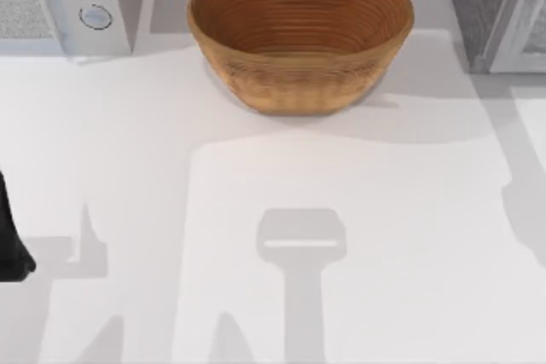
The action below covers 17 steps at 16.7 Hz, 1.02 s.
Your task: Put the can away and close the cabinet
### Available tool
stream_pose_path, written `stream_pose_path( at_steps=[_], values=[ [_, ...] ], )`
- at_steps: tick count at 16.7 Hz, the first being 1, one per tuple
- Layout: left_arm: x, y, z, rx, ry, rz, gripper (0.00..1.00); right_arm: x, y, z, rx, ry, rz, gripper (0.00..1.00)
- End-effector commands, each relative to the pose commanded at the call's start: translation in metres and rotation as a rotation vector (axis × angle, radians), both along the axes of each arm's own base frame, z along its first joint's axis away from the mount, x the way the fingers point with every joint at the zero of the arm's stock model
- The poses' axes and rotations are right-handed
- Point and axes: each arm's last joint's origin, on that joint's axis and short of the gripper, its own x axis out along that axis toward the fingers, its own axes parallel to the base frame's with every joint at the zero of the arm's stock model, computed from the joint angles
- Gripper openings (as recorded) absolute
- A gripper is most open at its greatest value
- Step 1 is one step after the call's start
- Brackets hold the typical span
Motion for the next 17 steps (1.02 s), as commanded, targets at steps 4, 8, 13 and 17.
stream_pose_path(
  at_steps=[4,8,13,17],
  values=[
    [0.0,0.0,0.0,0.0,0.0,0.0,1.0,0.0,0.0,0.0,0.0,0.0,0.0,1.0],
    [0.0,0.0,0.0,0.0,0.0,0.0,1.0,0.0,0.001,0.0,0.0,0.0,0.002,1.0],
    [0.0,0.0,0.0,0.0,0.0,0.0,1.0,-0.012,-0.002,0.005,-0.001,0.001,0.0,1.0],
    [0.0,0.0,0.0,0.0,0.0,0.0,1.0,-0.045,-0.01,0.012,-0.004,0.003,-0.006,1.0]
  ],
)
